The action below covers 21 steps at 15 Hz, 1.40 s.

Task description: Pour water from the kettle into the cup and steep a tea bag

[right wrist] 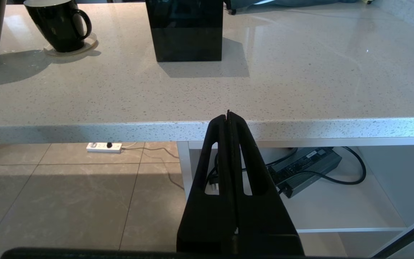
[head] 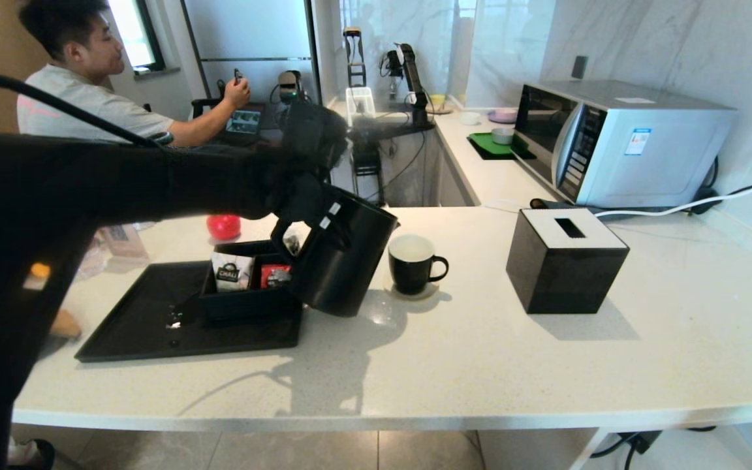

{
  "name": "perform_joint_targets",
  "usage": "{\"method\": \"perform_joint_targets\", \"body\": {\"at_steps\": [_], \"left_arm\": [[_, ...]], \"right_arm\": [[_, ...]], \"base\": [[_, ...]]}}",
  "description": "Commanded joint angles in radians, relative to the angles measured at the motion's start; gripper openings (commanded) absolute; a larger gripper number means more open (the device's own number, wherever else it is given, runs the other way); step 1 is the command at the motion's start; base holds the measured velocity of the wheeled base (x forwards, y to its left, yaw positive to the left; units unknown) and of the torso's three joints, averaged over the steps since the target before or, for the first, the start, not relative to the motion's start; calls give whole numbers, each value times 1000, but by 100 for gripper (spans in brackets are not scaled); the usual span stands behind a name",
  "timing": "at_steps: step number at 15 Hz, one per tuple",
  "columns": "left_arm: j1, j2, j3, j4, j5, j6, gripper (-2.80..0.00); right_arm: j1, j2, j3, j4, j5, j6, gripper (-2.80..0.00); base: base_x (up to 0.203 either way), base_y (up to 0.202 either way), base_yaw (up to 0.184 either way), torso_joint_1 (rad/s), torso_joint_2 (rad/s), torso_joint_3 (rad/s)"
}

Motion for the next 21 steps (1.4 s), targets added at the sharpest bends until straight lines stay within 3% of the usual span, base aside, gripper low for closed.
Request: {"method": "perform_joint_targets", "body": {"at_steps": [1, 10, 21], "left_arm": [[1, -7, -13, 1, 4, 14, -280], [1, 3, -100, 107, -5, 73, -280], [2, 42, -154, 115, -26, 157, -280]], "right_arm": [[0, 1, 0, 0, 0, 0, -280], [0, 1, 0, 0, 0, 0, -280], [0, 1, 1, 0, 0, 0, -280]], "base": [[0, 0, 0, 0, 0, 0], [0, 0, 0, 0, 0, 0], [0, 0, 0, 0, 0, 0]]}}
